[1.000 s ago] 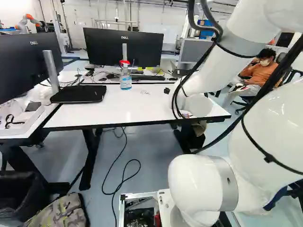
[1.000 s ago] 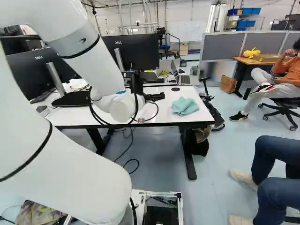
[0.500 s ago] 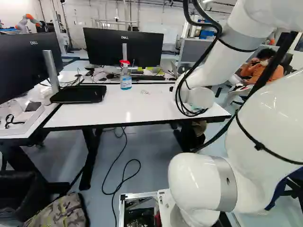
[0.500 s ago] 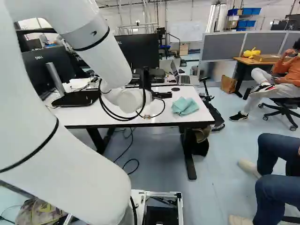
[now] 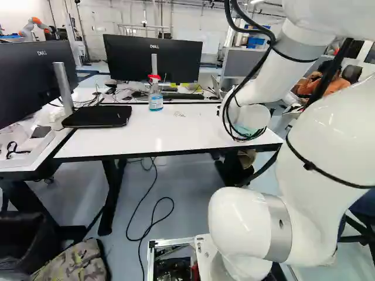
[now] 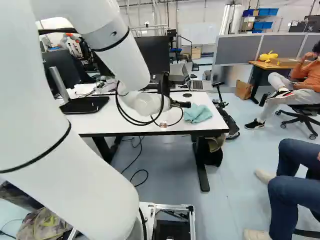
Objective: Clean the table with the green towel
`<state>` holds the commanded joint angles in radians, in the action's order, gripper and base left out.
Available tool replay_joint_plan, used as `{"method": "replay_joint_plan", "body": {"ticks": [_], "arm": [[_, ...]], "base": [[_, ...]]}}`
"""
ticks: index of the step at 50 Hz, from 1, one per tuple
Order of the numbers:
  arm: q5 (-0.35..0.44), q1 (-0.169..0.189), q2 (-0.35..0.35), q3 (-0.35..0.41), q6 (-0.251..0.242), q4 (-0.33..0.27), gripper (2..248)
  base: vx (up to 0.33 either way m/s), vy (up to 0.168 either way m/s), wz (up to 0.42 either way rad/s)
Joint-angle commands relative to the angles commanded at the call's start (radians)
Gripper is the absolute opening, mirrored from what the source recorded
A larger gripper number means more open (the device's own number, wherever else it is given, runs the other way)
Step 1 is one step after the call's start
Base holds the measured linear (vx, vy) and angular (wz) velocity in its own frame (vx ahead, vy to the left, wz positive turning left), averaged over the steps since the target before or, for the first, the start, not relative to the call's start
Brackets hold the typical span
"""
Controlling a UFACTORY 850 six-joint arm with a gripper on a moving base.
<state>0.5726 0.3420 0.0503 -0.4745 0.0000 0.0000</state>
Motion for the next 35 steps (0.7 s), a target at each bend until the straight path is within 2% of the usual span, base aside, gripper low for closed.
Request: {"method": "replay_joint_plan", "body": {"ticks": [24,35], "arm": [[-0.124,0.074,-0.073,-0.074,0.000,0.000,247],[-0.126,0.101,-0.118,-0.120,0.000,0.000,247]], "base": [[0.000,0.000,0.000],[0.000,0.000,0.000]]}}
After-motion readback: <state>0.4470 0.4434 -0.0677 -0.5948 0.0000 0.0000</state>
